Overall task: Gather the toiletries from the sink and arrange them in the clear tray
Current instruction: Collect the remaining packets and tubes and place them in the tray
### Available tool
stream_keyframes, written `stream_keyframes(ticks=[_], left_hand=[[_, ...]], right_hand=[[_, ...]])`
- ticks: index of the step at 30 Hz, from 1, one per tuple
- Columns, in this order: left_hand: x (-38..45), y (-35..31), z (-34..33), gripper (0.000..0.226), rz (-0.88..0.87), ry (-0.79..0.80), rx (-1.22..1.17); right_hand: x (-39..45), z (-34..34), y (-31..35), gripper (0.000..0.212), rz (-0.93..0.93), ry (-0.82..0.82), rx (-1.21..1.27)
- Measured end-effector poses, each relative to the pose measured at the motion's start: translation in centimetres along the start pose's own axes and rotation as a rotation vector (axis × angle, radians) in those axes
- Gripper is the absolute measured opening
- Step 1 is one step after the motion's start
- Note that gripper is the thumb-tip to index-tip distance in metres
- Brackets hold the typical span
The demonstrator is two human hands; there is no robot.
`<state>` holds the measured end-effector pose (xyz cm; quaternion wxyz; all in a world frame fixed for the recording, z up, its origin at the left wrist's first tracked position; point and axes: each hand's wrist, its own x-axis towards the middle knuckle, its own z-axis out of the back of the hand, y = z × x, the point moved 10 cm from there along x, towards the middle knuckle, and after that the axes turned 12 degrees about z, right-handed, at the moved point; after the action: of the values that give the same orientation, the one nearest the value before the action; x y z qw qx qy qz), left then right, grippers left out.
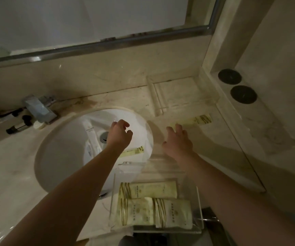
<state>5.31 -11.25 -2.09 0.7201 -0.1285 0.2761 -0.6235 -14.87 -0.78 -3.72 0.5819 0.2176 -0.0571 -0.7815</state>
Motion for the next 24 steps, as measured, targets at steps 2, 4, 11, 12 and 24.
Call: stream_keyframes(ticks=[2, 4, 11, 12, 24], left_hand=[[1.5, 1.3, -1.9, 0.029, 0.05, 0.067, 0.087], [2.5, 2.3, -4.4, 0.03, 0.075, 0.182, 0.204], [3.6, 4.9, -12.2, 0.039, -0.004, 0.431, 0.457], [3.5, 5.3, -13.2, 0.041, -0.02, 0.456, 0.49], [2.7, 6.3, -16.8, 0.048, -0.149, 0.509, 0.781]], right_hand=[[1.4, -0.1, -0.4, 0.063, -0.002, 0.003, -0.011], [2.6, -0.3, -1.0, 0.069, -0.018, 0.01, -0.016], [4.0, -1.0, -1.6, 0.059, 0.036, -0.111, -0.185], [3.9, -0.9, -1.6, 0.056, 0.05, -0.151, -0.206], [3.2, -0.2, -1.0, 0.039, 0.051, -0.364, -0.209]])
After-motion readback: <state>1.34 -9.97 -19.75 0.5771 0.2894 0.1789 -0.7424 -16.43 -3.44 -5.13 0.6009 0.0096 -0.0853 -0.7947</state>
